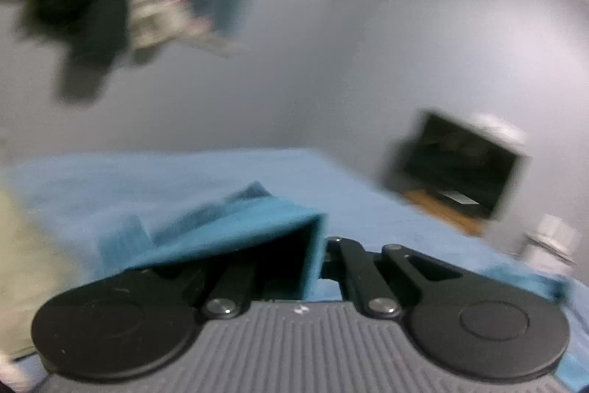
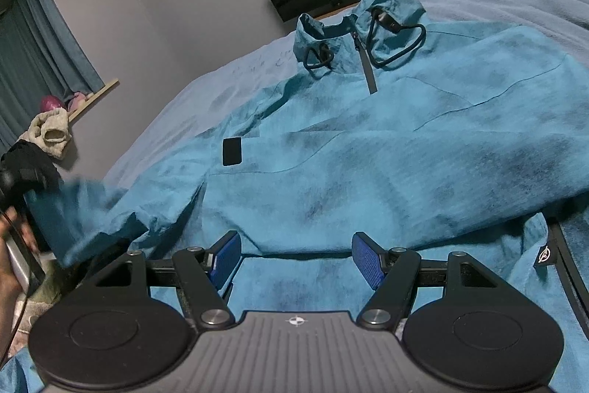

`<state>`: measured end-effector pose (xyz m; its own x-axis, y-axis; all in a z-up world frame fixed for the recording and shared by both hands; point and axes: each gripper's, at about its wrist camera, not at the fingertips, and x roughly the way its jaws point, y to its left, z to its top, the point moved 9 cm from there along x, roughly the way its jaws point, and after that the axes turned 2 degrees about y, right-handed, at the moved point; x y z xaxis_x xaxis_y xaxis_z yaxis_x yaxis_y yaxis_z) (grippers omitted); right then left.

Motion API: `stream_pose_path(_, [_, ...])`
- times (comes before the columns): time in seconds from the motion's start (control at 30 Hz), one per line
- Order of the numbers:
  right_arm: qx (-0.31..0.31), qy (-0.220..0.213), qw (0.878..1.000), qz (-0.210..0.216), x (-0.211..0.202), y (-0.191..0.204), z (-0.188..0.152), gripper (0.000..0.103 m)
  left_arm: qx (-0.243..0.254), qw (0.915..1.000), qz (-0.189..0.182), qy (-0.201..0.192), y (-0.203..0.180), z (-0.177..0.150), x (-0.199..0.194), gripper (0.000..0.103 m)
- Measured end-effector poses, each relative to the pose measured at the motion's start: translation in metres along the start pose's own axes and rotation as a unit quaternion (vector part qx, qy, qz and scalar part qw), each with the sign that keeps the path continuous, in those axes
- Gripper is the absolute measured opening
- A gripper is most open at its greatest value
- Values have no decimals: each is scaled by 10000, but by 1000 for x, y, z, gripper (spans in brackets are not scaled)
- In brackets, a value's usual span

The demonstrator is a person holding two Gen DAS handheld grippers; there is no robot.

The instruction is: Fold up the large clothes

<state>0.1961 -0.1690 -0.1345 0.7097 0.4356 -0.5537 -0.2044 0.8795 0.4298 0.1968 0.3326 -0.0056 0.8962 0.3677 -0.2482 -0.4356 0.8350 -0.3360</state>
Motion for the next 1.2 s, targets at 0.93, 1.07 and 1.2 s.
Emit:
stream_pose_path(0.93, [466,-173,9986,-153,-5,-26,6,69,1555,9449,-1604,2394,-175,-104,-54,73])
stream_pose_path(1.07, [319,-372,9986,-222,-15,-25,14,69,1422,9555,-989,2386,-109,-105,-47,73])
stream_pose_path(1.2, [-428,-726,9950,-539,-29,-4,40,69,995,9503,-1095,2741,-96,-117,-13,73])
